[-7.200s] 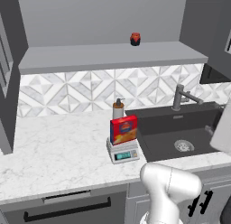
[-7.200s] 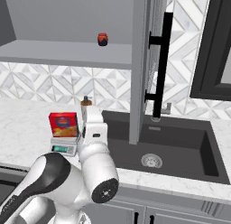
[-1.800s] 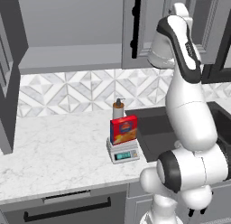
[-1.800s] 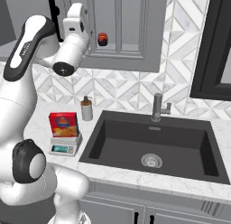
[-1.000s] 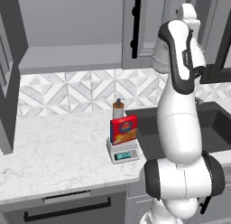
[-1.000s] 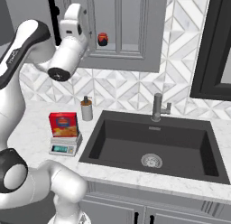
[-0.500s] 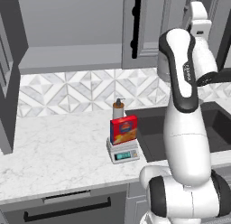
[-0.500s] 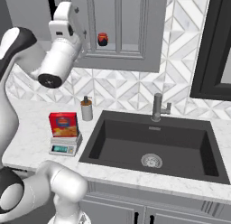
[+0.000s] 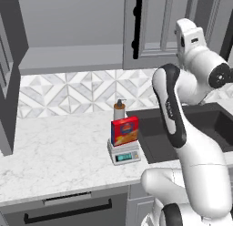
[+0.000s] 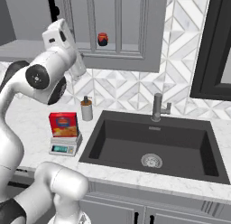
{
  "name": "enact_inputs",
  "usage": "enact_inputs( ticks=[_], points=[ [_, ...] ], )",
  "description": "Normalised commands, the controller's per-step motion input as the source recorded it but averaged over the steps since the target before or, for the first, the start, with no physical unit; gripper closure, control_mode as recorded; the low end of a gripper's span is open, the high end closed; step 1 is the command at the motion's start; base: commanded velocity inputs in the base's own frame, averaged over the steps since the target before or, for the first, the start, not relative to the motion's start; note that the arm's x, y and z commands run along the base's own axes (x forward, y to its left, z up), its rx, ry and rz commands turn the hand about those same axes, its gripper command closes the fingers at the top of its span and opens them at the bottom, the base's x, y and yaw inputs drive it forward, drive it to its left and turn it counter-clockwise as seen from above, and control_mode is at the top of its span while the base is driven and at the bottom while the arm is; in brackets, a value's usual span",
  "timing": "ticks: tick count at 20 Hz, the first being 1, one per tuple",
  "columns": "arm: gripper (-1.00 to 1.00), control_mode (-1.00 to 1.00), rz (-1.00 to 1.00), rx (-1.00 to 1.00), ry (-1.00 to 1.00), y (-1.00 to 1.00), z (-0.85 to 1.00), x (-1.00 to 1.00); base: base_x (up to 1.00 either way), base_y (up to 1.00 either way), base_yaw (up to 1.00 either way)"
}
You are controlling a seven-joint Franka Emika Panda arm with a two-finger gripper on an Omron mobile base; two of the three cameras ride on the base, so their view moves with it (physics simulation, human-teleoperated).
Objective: Pick the boxed food and place it on the digital scale for weighing, and close the cabinet.
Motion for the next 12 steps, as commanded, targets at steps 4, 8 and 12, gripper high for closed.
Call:
enact_inputs(
  ticks=[4,8,12],
  points=[
    [-1.0,-1.0,0.03,-0.48,0.62,0.66,0.25,-0.85,0.0,0.0,0.0],
    [-1.0,-1.0,0.0,-0.27,0.36,0.98,0.14,-0.63,0.0,0.0,0.0],
    [-1.0,-1.0,0.03,0.0,0.05,0.64,-0.78,-0.34,0.0,0.0,0.0]
  ],
)
